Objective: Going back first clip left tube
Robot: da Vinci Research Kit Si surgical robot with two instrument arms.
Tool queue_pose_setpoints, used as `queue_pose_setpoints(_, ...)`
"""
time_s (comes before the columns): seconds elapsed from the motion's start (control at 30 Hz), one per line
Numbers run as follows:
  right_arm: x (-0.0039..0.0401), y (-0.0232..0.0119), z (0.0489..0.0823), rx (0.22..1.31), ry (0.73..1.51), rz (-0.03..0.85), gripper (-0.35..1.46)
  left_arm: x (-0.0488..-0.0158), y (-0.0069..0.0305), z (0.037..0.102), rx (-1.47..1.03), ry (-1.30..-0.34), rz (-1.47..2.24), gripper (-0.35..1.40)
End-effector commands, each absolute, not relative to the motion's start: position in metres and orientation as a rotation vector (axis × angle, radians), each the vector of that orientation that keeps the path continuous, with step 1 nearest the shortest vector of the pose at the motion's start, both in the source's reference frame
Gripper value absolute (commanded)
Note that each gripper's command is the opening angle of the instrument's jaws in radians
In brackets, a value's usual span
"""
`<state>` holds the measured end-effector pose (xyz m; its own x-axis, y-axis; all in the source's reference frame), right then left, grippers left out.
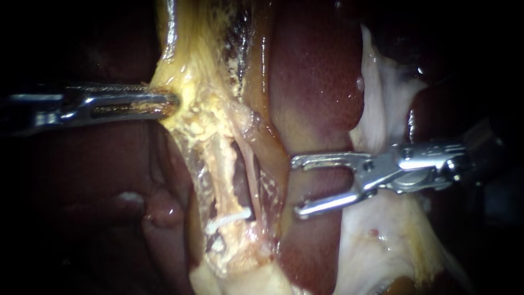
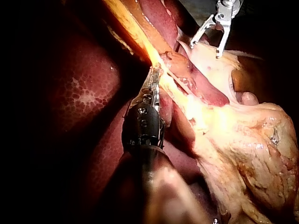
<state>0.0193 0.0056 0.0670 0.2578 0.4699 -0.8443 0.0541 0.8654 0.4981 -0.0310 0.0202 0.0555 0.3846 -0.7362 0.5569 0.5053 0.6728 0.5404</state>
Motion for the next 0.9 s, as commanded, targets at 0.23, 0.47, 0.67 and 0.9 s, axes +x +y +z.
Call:
queue_pose_setpoints(0.23,0.0191,0.0057,0.066,0.462,1.309,0.288,0.6,-0.0312,0.02,0.0569,0.303,-0.863,-0.815,-0.35)
queue_pose_setpoints(0.47,0.0191,0.0057,0.0661,0.458,1.31,0.283,0.6,-0.0331,0.0183,0.0627,0.331,-0.849,-0.824,-0.35)
queue_pose_setpoints(0.67,0.0191,0.0056,0.0659,0.458,1.31,0.283,0.6,-0.0352,0.018,0.0663,0.346,-0.828,-0.813,-0.35)
queue_pose_setpoints(0.9,0.0192,0.0056,0.0659,0.46,1.311,0.281,0.6,-0.0358,0.018,0.0661,0.35,-0.83,-0.809,-0.35)
